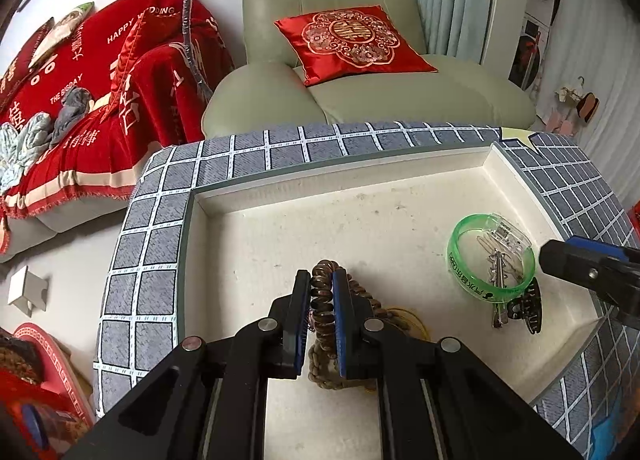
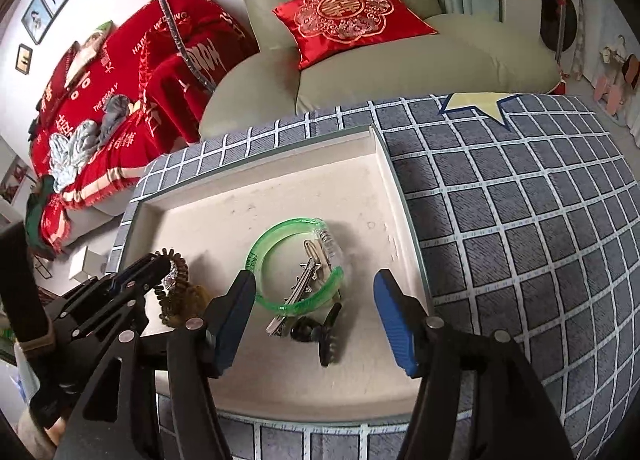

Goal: Organize jewelry
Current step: 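Carry coil hair tie and green bangle into the tray and open both tools, then move both tools back toward the beaded bracelet and silver charm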

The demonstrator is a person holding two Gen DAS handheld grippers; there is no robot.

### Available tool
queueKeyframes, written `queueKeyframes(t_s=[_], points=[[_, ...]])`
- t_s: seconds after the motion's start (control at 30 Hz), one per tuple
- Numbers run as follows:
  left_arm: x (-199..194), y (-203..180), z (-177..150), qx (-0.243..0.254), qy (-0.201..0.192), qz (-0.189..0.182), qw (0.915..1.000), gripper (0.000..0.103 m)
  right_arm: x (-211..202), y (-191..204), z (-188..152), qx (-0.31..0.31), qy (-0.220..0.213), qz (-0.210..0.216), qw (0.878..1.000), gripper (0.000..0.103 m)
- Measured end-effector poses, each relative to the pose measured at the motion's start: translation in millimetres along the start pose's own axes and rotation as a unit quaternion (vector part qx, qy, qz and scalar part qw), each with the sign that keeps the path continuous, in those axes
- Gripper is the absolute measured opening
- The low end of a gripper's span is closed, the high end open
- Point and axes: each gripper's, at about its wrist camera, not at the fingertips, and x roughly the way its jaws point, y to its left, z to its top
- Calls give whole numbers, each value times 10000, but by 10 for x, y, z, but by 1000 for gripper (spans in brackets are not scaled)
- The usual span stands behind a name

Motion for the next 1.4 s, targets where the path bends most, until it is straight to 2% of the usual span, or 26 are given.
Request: queueKeyframes(t_s=[0.73,0.8,0.83,0.87,0.9,0.93,1.07,1.13,1.17,1.27,1.4], points=[[-202,103,19,-231,-257,15,9994,28,-158,31,-124,-52,-32,-30,10000,66],[-236,106,25,-238,-272,76,9993,87,-168,7,-125,-34,-50,-35,10000,66],[-263,116,22,-300,-321,160,9989,103,-176,-4,-130,-23,-55,-22,10000,66],[-317,125,8,-346,-472,190,9981,103,-185,-12,-134,-13,-55,-5,10000,68],[-337,124,4,-329,-495,137,9981,103,-194,-18,-138,-13,-56,1,10000,76],[-341,134,8,-324,-464,93,9984,103,-205,-22,-145,-18,-63,-3,10000,80],[-420,165,-30,-323,-564,169,9977,103,-285,-26,-168,7,-154,27,9999,80],[-489,184,-61,-289,-623,187,9975,103,-377,-3,-197,-42,-314,45,9995,91],[-532,195,-87,-250,-659,199,9973,103,-422,11,-211,-69,-410,46,9991,102],[-687,228,-172,-189,-727,224,9969,103,-597,33,-291,-99,-697,191,9973,103],[-893,259,-355,-168,-676,53,9976,103,-763,103,-407,-206,-569,247,9979,103]])
